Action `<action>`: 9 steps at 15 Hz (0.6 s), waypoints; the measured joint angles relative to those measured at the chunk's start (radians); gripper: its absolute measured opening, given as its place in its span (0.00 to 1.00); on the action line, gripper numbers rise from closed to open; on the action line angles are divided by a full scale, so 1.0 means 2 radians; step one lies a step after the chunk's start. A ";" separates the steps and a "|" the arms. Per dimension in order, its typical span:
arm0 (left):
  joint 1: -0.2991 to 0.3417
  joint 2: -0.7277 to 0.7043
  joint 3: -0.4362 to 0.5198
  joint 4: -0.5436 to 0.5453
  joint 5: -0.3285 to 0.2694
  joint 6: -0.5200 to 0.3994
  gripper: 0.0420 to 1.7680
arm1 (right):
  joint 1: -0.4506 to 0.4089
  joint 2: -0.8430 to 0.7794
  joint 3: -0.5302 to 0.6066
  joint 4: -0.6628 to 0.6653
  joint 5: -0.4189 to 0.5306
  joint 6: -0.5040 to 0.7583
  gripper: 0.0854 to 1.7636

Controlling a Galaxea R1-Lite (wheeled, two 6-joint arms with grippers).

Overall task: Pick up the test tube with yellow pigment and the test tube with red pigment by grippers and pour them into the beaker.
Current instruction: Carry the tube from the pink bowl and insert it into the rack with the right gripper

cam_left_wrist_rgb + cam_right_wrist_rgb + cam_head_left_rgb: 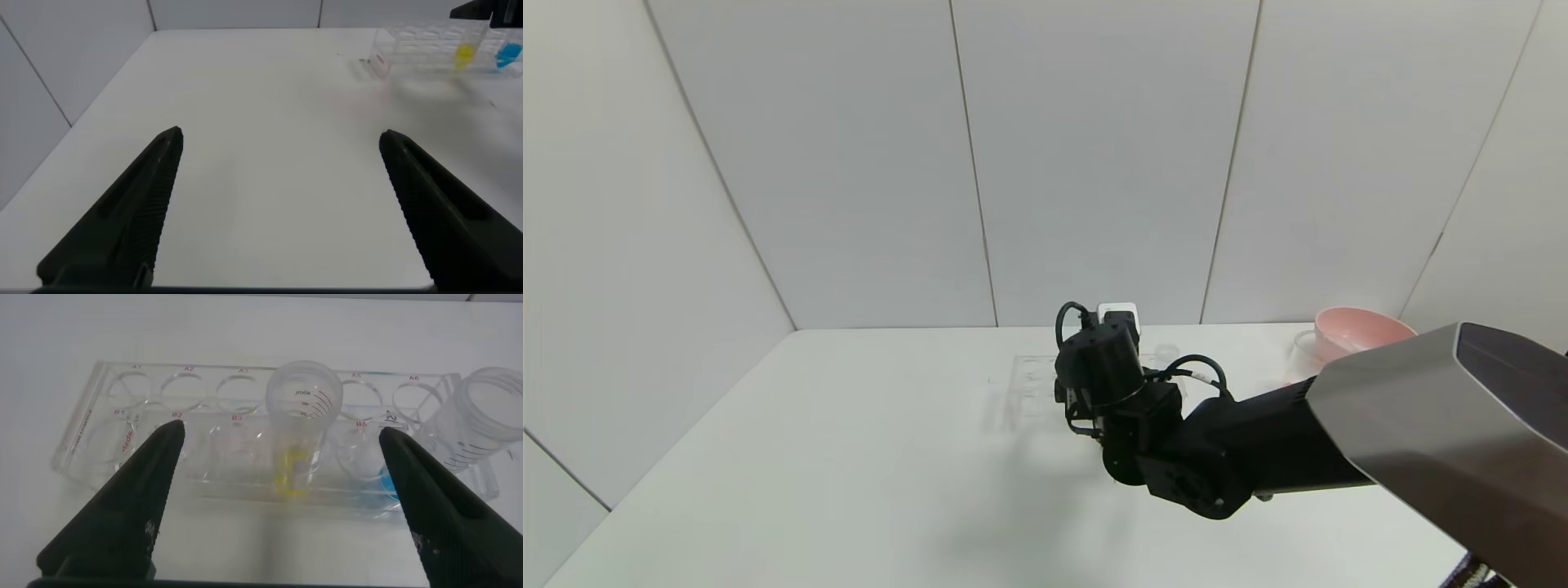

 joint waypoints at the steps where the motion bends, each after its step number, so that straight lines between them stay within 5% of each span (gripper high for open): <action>1: 0.000 0.000 0.000 0.000 0.000 0.000 0.97 | -0.003 0.008 -0.009 0.000 0.000 -0.002 0.97; 9: 0.000 0.000 0.000 0.000 0.000 0.000 0.97 | -0.015 0.031 -0.029 -0.005 0.003 -0.023 0.97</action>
